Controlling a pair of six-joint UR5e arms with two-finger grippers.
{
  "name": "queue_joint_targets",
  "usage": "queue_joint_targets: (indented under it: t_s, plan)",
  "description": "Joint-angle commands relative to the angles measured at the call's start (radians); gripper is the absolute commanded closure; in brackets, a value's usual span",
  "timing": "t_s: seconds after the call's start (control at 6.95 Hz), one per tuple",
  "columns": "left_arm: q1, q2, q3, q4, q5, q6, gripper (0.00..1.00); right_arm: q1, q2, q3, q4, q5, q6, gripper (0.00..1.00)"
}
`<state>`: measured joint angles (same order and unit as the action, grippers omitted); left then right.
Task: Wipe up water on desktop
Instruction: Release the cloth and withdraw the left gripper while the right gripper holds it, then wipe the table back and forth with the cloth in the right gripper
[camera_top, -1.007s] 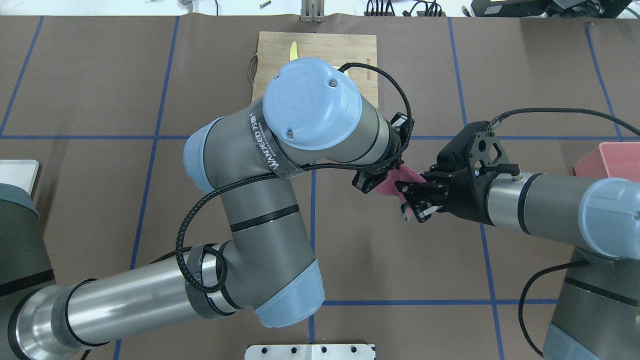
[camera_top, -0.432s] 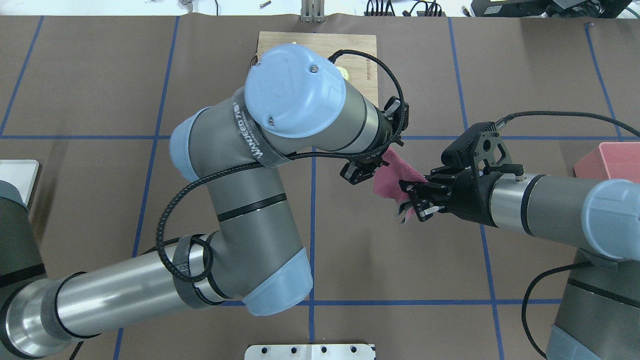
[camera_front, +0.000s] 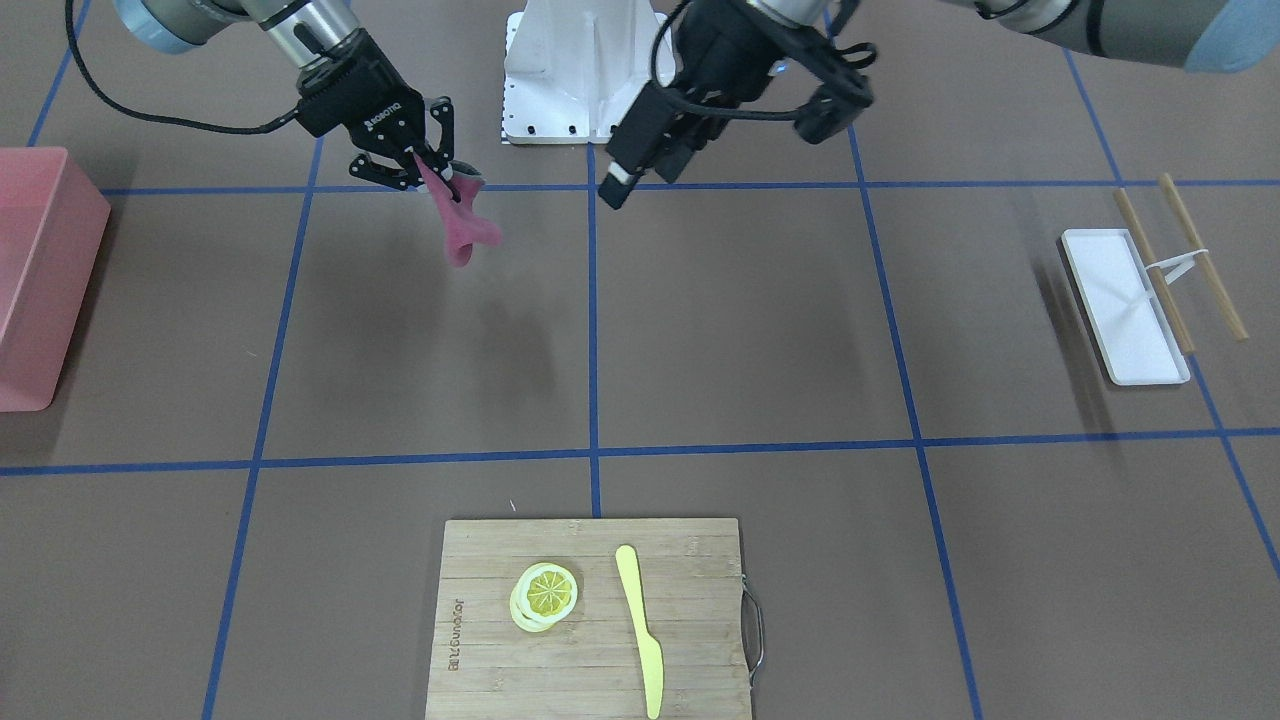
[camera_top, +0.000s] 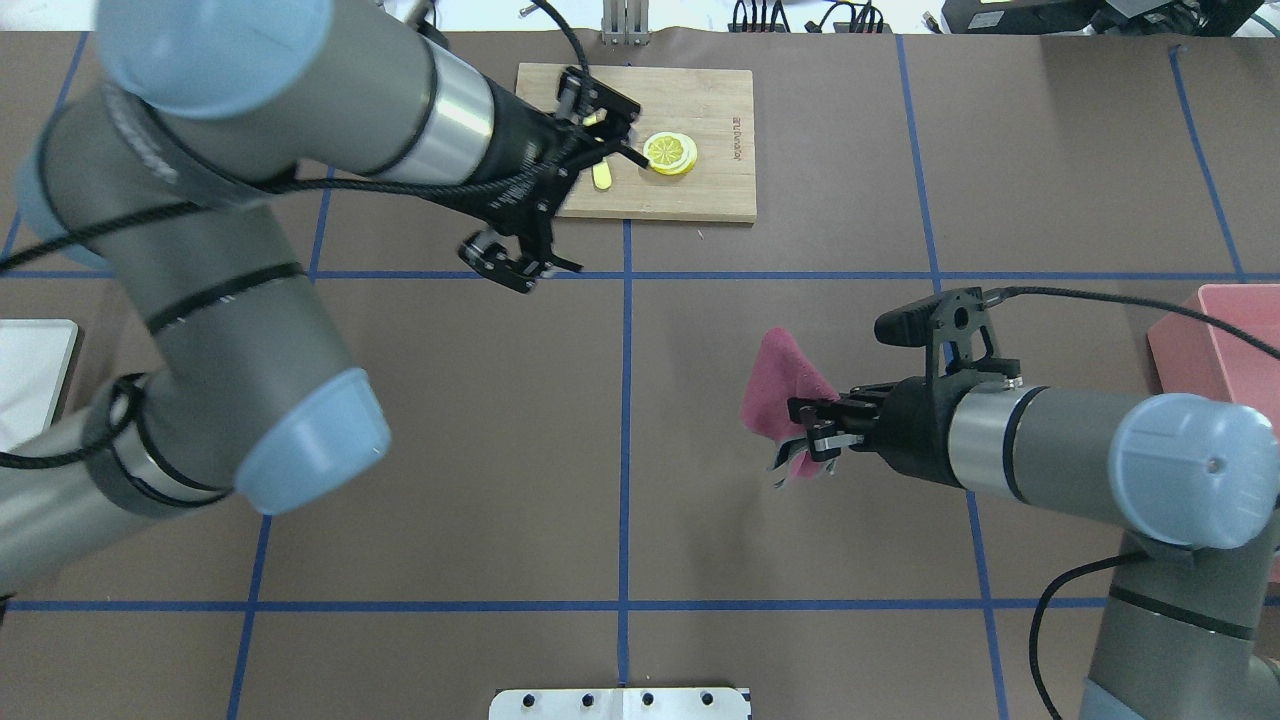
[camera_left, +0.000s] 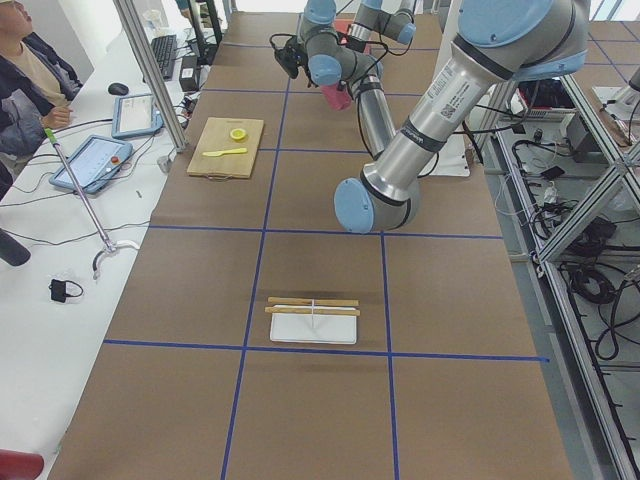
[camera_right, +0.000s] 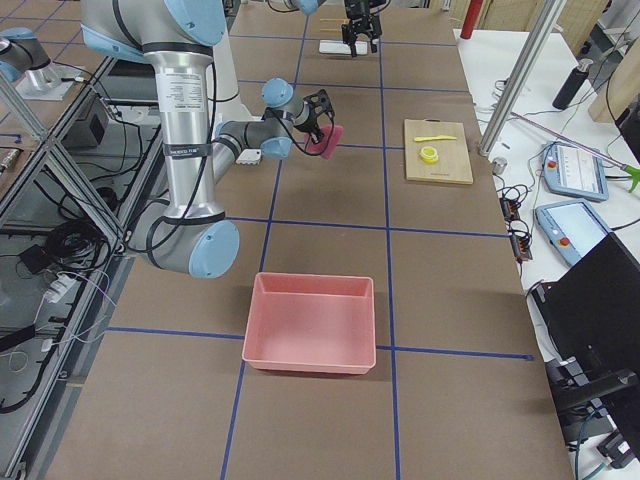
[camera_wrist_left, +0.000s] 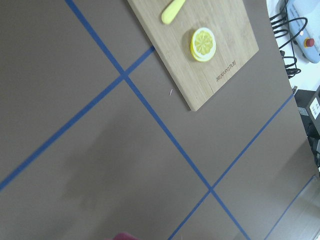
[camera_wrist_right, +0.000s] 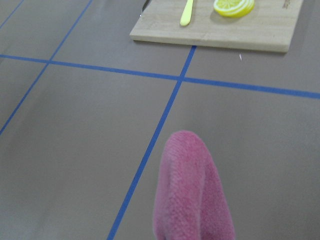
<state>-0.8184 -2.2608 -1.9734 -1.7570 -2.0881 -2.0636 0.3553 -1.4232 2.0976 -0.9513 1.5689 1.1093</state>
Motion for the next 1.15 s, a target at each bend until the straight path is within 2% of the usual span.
queue_joint_targets:
  t_s: [0.0, 0.14, 0.29, 0.58, 0.72, 0.86, 1.01]
  plan:
    - [-0.123, 0.152, -0.048, 0.001, -0.049, 0.263, 0.03, -0.117, 0.136, -0.048, -0.180, -0.097, 0.157, 1.00]
    - [-0.163, 0.220, -0.054, 0.001, -0.075, 0.380, 0.03, -0.122, 0.139, -0.050, -0.263, -0.096, 0.164, 1.00]
    - [-0.215, 0.277, -0.058, 0.002, -0.101, 0.508, 0.03, -0.105, 0.120, -0.054, -0.288, -0.081, 0.153, 1.00]
    - [-0.269, 0.399, -0.093, 0.002, -0.110, 0.690, 0.03, 0.043, -0.024, -0.056, -0.288, 0.139, 0.101, 1.00]
    - [-0.295, 0.473, -0.113, 0.002, -0.110, 0.788, 0.03, 0.109, -0.086, -0.057, -0.287, 0.210, 0.020, 1.00]
    - [-0.350, 0.522, -0.117, 0.002, -0.125, 0.881, 0.03, 0.117, -0.088, -0.057, -0.290, 0.218, -0.002, 1.00]
    - [-0.393, 0.567, -0.117, 0.001, -0.177, 0.964, 0.03, 0.099, -0.047, -0.073, -0.291, 0.218, 0.013, 1.00]
